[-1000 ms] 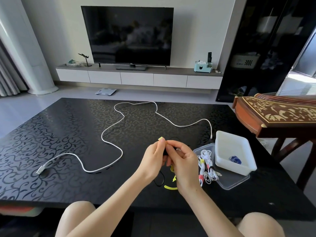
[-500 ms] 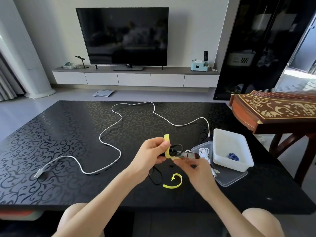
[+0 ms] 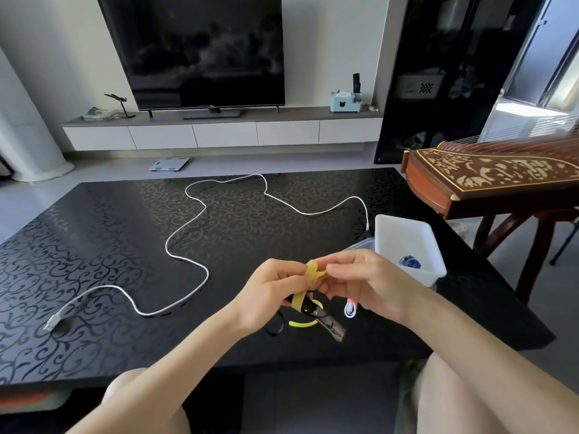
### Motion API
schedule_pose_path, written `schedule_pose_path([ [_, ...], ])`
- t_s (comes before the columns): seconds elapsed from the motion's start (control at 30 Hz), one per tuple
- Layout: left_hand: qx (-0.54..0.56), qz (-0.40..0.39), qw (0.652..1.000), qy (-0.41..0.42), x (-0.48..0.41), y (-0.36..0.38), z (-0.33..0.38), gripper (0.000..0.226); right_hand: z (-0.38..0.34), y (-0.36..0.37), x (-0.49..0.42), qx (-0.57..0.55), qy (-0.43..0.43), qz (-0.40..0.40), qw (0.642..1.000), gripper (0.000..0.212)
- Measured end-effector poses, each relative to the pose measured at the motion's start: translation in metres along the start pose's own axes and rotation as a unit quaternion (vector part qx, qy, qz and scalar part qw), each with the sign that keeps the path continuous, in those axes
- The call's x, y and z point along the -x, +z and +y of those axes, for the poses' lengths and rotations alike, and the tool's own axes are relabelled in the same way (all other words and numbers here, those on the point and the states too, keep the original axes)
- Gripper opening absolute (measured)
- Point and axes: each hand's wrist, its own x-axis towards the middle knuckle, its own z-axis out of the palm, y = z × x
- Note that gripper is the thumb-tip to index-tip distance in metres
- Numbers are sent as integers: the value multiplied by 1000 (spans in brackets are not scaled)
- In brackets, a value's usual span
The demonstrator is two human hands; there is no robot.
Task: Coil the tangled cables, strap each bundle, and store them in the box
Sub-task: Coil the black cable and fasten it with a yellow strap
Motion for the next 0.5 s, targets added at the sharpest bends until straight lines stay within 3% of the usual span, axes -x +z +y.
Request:
schedule_pose_path([
  [0.2, -8, 14, 1000, 18, 0, 7, -5, 31, 2, 10, 2, 96, -45, 124, 987, 20],
  [0.5, -73, 62, 995, 14, -3, 8, -14, 36, -9, 15, 5, 149, -50, 152, 976, 9],
])
